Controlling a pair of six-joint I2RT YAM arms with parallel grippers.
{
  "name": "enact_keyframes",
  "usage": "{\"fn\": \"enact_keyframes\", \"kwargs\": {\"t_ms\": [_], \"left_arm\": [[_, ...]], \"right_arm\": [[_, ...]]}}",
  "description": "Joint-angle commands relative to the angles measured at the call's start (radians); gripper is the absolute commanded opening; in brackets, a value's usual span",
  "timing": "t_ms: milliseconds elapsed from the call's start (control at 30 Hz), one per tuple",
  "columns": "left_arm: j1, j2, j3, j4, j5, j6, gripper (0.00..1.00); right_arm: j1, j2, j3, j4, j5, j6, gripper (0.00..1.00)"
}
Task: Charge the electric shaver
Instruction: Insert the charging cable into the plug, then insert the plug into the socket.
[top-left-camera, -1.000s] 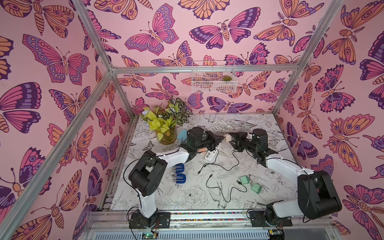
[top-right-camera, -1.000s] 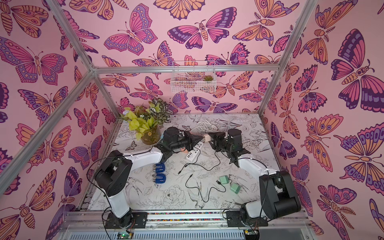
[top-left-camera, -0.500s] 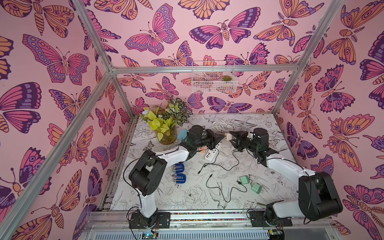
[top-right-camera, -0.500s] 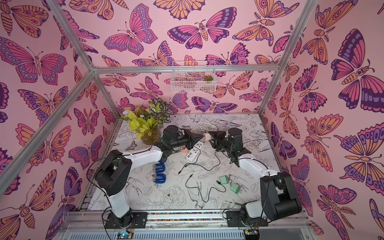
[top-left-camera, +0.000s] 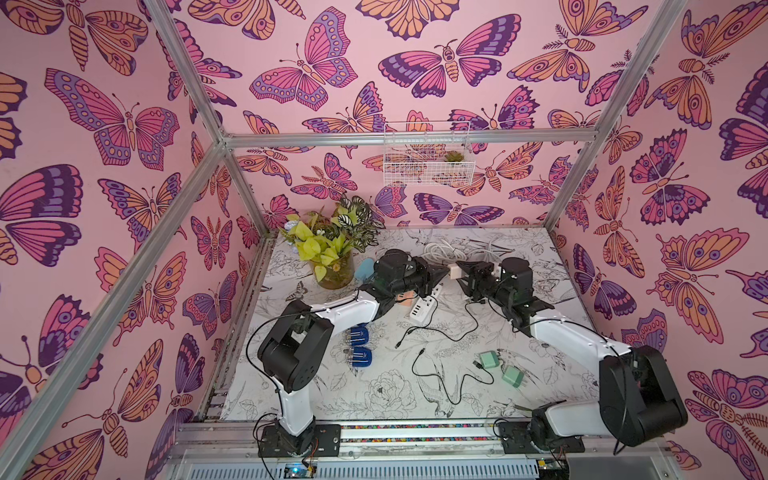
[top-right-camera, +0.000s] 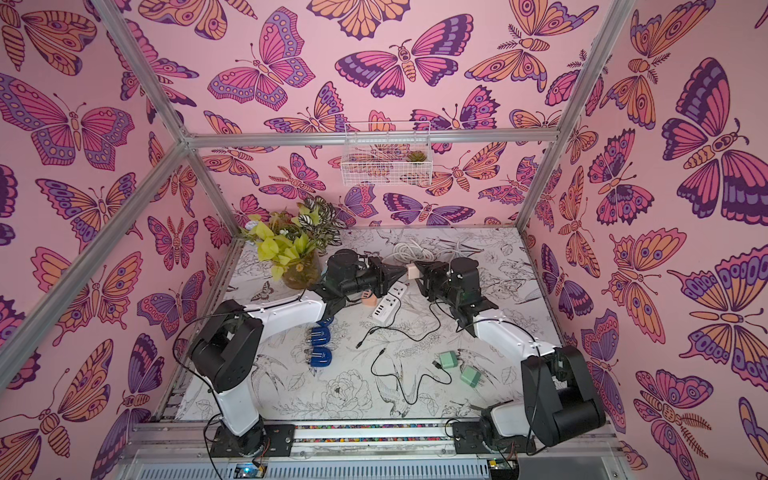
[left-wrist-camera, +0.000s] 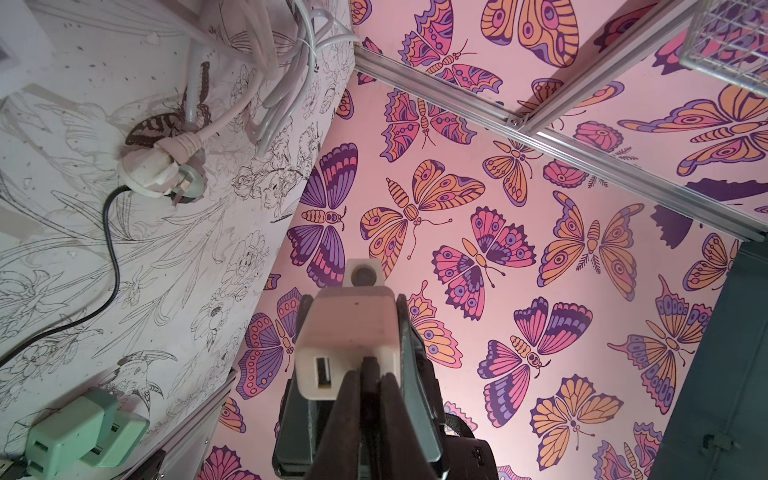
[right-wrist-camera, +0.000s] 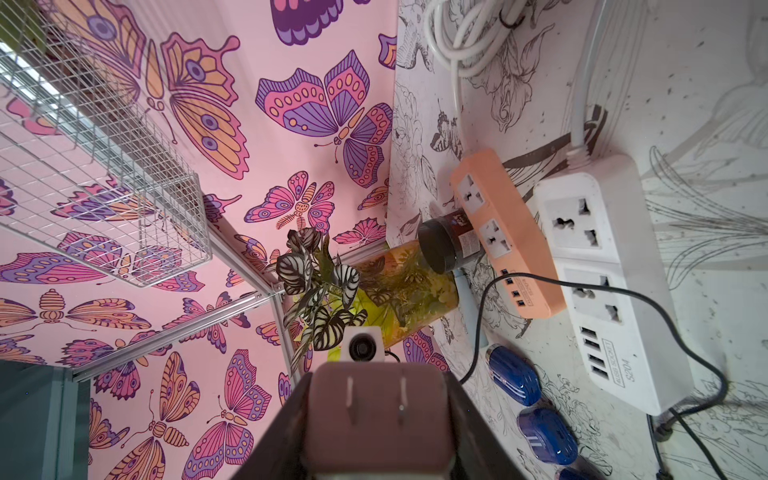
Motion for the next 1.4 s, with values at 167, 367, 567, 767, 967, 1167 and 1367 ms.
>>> {"fn": "enact_keyframes", "kwargs": {"t_ms": [167,367,567,767,967,1167,1367], "left_arm": [[-0.043,0.03,-0.001,0.008,-0.004,0.024,0.0],[-0.036,-0.003,-0.039,0.012,0.015,0.054,0.33],[-0.01,-0.179,-0.128,-0.176,-0.035,0.239,0.82],[0.018,-0.343,-0.178,-0.386,-0.1,0.532,0.82],[0.026,-0.443,-0.22,-0.516,-0.164,0.818,0.7],[0.026,-0.466,-0.209,-0.525,-0.137,0.976,0.65],[0.021,-0.486,-0.228,-0.525,-0.107,1.093,0.6]], "right_arm": [[0.101,-0.041,0.025,0.096,-0.231,-0.013,0.0],[0.096,-0.048,0.033,0.008,-0.221,-0.029,0.0],[0.032,-0.047,0.094,-0.169,-0.177,-0.029,0.0],[0.042,0.036,0.216,-0.346,-0.224,0.017,0.0],[0.061,0.071,0.295,-0.466,-0.241,0.044,0.0],[0.074,0.104,0.301,-0.486,-0.267,0.111,0.0],[0.075,0.129,0.297,-0.462,-0.298,0.166,0.0]]}}
